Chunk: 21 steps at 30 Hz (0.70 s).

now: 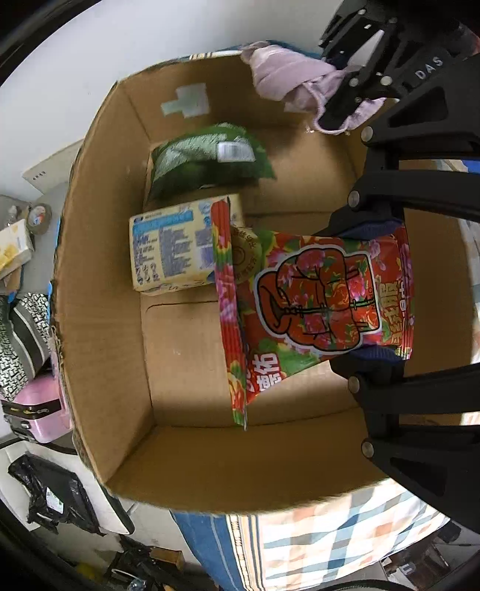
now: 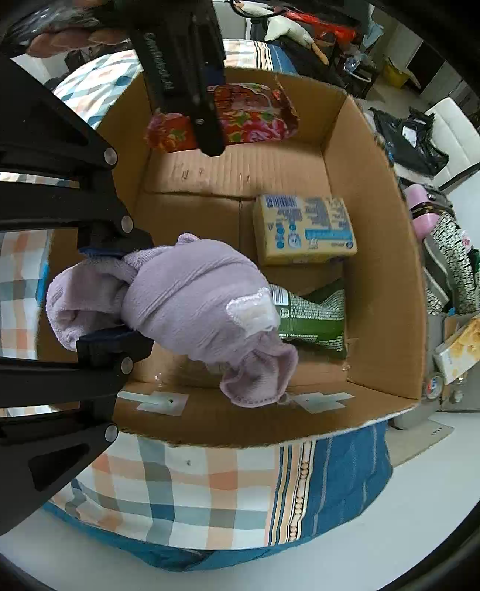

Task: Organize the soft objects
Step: 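Carry the candy bag and sock into the box and release both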

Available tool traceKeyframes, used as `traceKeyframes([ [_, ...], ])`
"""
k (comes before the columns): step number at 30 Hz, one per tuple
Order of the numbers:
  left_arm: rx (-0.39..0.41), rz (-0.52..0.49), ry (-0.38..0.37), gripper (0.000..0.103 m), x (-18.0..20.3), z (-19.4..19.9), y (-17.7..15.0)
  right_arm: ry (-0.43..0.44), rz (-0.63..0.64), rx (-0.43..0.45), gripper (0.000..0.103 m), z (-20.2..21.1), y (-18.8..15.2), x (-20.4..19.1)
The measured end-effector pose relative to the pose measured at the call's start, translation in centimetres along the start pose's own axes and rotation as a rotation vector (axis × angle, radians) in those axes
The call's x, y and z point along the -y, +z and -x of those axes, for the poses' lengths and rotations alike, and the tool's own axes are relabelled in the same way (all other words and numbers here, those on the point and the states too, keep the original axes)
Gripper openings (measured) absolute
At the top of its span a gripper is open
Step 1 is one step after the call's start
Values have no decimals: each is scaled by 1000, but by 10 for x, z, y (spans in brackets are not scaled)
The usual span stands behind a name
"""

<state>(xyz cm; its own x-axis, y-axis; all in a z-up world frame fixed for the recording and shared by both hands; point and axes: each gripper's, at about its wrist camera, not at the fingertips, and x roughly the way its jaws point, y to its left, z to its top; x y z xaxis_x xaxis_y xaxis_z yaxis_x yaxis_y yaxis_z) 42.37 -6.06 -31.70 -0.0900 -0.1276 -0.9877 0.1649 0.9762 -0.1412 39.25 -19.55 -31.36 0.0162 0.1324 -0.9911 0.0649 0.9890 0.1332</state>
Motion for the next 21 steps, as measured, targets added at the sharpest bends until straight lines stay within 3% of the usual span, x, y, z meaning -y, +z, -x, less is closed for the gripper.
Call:
traceKeyframes([
  [11,-44,35,67,46,-17,-19,27,-21,42,-92,33,-41,9,-3],
  [14,-55,50,54,48,-21,-20,29,-31,47,-108,43,-47,7,-6],
  [16,-47,63,52,55,-23,-16,28,-28,50,-108,54,-47,6,-8],
  [18,-31,66,52,56,-23,-11,27,-27,46,-108,55,-47,4,-10],
  [21,-7,57,54,59,-21,-1,20,-22,40,-99,66,-43,4,-13],
])
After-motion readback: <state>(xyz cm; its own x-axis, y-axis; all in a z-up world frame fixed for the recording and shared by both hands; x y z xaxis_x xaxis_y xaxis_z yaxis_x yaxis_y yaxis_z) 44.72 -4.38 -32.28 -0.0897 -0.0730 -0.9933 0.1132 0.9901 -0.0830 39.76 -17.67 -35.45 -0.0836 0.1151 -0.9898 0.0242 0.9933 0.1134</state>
